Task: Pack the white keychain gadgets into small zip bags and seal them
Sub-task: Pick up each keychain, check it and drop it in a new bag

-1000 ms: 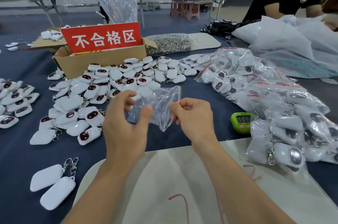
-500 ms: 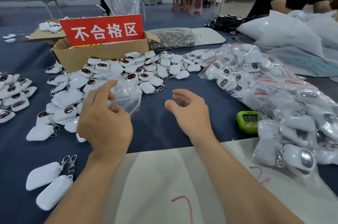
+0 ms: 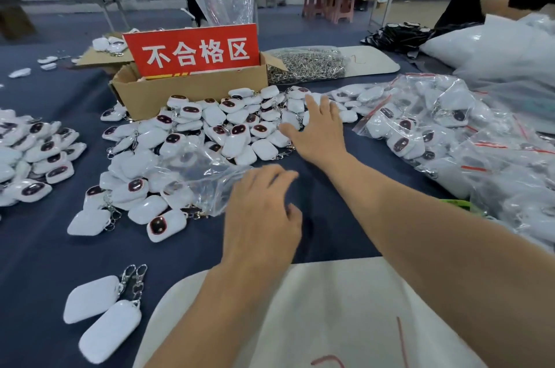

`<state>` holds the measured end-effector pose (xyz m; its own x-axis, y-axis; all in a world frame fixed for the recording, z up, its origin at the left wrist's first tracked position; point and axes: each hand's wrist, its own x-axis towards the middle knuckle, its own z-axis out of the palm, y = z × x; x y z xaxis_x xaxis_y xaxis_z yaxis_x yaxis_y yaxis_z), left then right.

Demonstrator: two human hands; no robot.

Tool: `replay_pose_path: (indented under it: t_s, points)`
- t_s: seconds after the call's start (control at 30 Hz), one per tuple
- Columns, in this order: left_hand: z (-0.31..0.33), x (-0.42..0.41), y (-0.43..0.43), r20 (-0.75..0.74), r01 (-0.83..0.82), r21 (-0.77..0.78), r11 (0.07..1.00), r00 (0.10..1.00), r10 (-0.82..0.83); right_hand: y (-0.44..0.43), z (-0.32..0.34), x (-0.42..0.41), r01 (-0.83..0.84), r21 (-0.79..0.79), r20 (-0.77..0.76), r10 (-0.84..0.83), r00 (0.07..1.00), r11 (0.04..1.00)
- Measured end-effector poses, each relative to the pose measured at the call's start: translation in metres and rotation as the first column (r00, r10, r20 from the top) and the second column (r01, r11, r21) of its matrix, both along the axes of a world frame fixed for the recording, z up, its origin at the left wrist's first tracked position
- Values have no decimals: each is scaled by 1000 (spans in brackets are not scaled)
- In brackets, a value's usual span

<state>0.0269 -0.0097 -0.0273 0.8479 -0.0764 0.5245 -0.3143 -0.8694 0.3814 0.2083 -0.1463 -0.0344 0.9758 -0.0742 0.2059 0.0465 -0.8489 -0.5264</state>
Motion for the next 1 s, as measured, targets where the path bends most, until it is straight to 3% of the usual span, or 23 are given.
replay_pose_path:
  t_s: [0.1, 0.3, 0.4, 0.53, 0.63, 0.77, 0.9, 1.0]
  points:
    - [-8, 6, 2, -150, 116, -30, 993, 981, -119, 14, 1, 16, -108, -154, -19, 107, 994, 982]
    - [-14, 15, 5, -337, -27, 43, 999, 941, 40, 36, 24, 30, -284, -168, -151, 260, 954, 944]
    - [-14, 16, 7, -361, -60, -11, 998, 931, 52, 39, 24, 12, -330, -240, -183, 291, 939, 913]
    - [-9, 15, 6, -358, -83, -124, 989, 933, 34, 31, 23, -21, -347, -183, -185, 314, 931, 920]
    - [-7, 14, 8, -352, -65, -54, 996, 935, 42, 22, 18, -50, -331, -193, -121, 312, 942, 924]
    - [-4, 11, 9, -230, -29, 85, 996, 972, 48, 5, 9, -91, -278, -9, -19, 278, 960, 961]
    - [0, 10, 6, -213, -120, 168, 978, 965, 155, 0, 15, -128, -189, 217, 117, 167, 979, 958]
    - [0, 9, 6, -212, -109, 45, 993, 970, 116, -6, 19, -157, -103, 333, 186, 42, 982, 937]
